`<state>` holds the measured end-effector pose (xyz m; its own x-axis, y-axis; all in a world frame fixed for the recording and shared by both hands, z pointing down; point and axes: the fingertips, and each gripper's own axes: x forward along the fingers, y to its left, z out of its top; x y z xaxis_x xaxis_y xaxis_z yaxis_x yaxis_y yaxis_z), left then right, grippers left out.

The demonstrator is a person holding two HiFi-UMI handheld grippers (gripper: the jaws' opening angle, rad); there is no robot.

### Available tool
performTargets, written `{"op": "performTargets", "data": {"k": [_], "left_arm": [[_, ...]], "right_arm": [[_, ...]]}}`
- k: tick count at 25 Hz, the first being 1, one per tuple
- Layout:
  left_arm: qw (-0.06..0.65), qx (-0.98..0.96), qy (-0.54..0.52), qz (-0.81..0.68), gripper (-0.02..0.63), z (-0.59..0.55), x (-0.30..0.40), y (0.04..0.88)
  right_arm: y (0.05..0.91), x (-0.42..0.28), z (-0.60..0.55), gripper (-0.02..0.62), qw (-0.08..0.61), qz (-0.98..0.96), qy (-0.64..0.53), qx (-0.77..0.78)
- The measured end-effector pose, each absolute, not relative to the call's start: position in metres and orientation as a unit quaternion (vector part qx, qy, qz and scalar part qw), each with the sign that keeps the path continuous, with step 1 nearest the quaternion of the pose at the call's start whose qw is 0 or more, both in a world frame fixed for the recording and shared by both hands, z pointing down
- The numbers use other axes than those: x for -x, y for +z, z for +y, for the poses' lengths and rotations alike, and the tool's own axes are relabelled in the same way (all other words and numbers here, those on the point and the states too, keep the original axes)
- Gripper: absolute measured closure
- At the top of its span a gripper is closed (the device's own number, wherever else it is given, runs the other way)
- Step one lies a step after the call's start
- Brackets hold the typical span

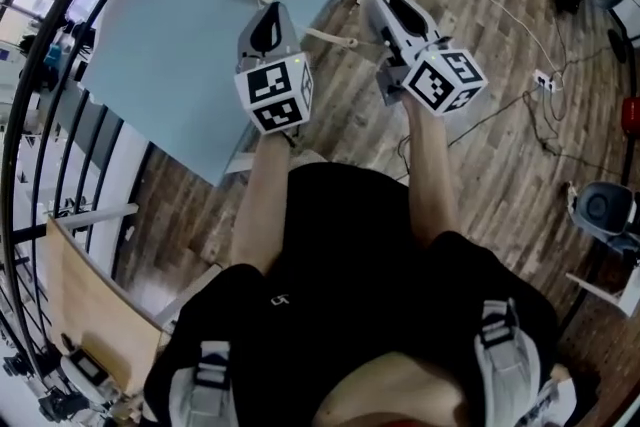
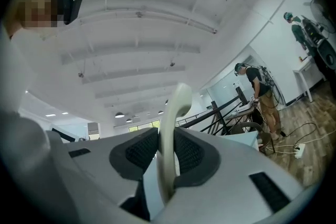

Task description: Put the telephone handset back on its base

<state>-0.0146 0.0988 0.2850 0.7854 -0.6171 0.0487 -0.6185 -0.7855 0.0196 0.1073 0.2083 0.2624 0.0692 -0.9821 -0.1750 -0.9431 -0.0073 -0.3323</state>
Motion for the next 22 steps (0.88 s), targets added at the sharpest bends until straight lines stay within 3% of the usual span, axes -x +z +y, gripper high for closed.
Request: {"op": "performTargets", "data": {"k": [13,22], "left_arm": [[0.038,-0.930,0.038,-0.364,0.606,0.039,0.033,0.319],[0.082,-0.919,0.060,-0.381,0.606,-0.080,-0.028,0.363]], "right_arm": [[0.287,-0.100,0.136,0.509,0.178,0.714,-0.079,0.673],[0.318,-0.169,0.018,0.509,0.162,0.724,-0.109,0.662]]}}
